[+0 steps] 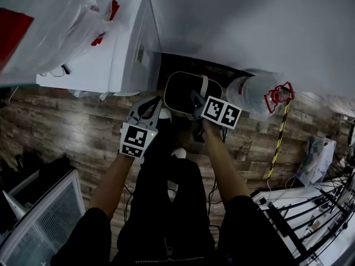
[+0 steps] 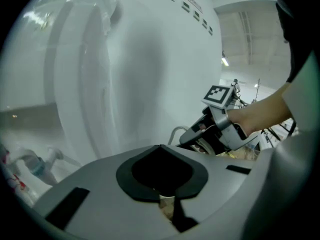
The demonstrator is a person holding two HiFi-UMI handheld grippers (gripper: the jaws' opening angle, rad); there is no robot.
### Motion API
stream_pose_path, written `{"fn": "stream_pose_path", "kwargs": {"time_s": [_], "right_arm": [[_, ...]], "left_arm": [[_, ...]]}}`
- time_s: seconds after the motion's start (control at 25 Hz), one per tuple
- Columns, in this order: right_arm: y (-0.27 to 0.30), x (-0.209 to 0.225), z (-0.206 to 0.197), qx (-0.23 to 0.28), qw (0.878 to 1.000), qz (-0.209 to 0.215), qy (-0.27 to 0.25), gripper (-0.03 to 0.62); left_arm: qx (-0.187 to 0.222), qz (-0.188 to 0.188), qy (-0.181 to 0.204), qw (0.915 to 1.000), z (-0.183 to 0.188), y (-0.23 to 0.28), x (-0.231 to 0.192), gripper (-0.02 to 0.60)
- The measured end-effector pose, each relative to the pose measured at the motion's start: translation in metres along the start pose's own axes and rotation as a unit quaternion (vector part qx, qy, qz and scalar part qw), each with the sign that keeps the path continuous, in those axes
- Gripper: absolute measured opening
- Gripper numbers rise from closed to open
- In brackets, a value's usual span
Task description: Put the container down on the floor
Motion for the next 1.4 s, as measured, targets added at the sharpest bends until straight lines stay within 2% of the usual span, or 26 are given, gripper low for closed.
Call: {"fn": "stream_pose_path", "kwargs": {"time_s": [0.12,0.36,0.52,0.72,0.96,1.16,1.4], "right_arm": [[0.032,0.015,0.000,0.000,1.000,0.006,-0.005,0.044],[0.100,0.041,0.005,-0.004,1.000,0.018,-0.015,0.044],[0.146,0.058,0.008,-0.009,0.999,0.021,-0.028,0.044],[0.202,0.088,0.005,-0.003,0.999,0.037,-0.005,0.046],[0.272,0.111,0.004,-0.013,0.998,0.054,0.013,0.048],[0.299,0.108,0.011,-0.011,0.998,0.060,0.010,0.048],[0.316,0.095,0.011,-0.057,0.987,0.145,0.047,0.049]], "left_arm": [[0.005,-0.025,-0.022,0.9994,-0.023,0.014,-0.001,0.014],[0.006,-0.033,0.007,0.9994,-0.073,0.041,-0.005,0.015],[0.012,-0.039,0.004,0.9992,-0.107,0.061,-0.012,0.014],[0.036,-0.061,0.016,0.9974,-0.149,0.087,-0.010,0.015],[0.046,-0.050,0.020,0.9975,-0.196,0.118,-0.020,0.015],[0.048,-0.037,0.020,0.9980,-0.219,0.122,-0.029,0.015],[0.060,-0.020,0.013,0.9979,-0.223,0.121,-0.034,0.015]]}}
Point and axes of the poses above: the fingertips, and each gripper's own axes: y forward along the fingers, x to its right, z out of its top, the point moved 3 cm from there along -y, backward along the fingers, and after that the axes turned 7 degrees about y, right-handed, at the moved point
